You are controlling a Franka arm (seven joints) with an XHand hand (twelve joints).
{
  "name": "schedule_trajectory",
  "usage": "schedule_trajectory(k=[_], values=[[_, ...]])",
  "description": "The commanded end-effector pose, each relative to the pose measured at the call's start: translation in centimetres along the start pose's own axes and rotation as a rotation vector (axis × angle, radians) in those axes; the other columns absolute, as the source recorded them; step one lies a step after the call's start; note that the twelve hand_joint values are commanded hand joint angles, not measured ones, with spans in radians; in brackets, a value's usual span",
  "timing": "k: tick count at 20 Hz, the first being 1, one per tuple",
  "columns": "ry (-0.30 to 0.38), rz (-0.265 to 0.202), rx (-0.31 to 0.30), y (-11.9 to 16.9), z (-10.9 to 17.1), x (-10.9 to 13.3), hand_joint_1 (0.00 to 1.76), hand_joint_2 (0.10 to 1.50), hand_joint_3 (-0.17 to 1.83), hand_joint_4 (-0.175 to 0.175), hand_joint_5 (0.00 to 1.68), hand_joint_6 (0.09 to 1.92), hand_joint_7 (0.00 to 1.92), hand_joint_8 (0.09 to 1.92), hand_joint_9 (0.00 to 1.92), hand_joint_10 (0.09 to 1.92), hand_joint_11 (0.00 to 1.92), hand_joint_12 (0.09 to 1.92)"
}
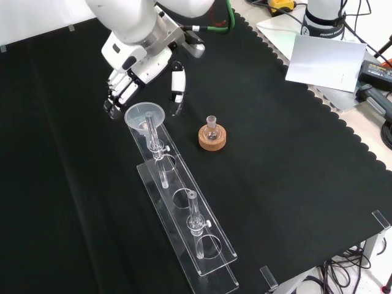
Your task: Pick up the funnel from the transparent funnel stand.
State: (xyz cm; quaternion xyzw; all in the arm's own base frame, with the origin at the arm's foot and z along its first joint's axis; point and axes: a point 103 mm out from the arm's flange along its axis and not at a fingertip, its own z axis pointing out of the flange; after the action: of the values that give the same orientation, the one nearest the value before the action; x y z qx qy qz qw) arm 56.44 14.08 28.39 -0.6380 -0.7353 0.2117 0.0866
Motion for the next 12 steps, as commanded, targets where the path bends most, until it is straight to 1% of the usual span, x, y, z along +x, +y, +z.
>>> schedule_trajectory(k=[1,9,12], values=[[-0.016,-0.007,0.025,1.0,0.8,0.3,0.59,0.79,0.21,-0.011,0.06,0.09,0.0,0.32,0.12,0.79,0.24,1.44],[-0.035,-0.007,0.049,2.3,1.4,0.5,0.61,0.79,0.21,-0.012,0.06,0.09,0.0,0.33,0.13,0.8,0.25,1.44],[-0.04,0.01,0.05,2.5,1.7,0.3,0.62,0.78,0.22,-0.014,0.09,0.09,0.0,0.39,0.16,0.8,0.25,1.44]])
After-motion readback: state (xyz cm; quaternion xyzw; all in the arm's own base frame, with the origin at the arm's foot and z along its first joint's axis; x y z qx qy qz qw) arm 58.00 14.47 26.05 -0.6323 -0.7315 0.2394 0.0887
